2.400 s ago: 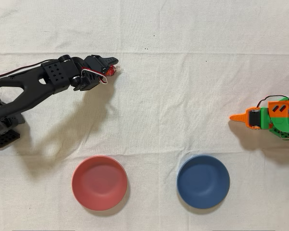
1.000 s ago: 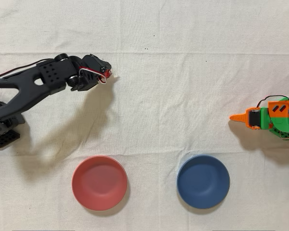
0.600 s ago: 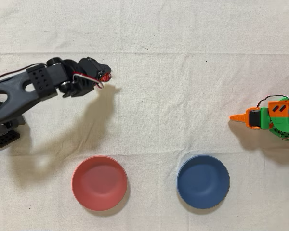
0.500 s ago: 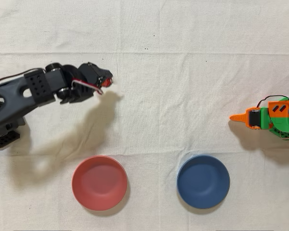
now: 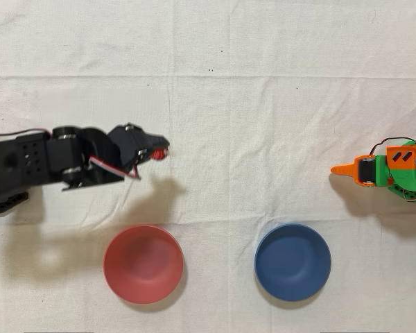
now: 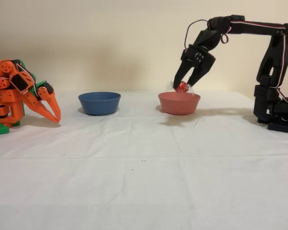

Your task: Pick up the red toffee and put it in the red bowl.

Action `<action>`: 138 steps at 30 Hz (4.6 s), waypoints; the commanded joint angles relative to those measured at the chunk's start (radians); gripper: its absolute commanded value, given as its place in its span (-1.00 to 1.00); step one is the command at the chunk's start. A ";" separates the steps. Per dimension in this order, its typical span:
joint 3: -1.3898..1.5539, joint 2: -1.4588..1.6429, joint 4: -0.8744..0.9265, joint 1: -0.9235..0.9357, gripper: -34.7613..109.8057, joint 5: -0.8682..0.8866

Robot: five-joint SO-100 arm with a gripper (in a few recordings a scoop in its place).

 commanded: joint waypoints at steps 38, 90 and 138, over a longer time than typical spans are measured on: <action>0.255 0.048 -0.345 0.660 -0.35 -0.339; 0.311 0.301 -0.167 0.689 -0.51 -0.259; 1.339 1.480 -0.408 0.123 -0.51 0.453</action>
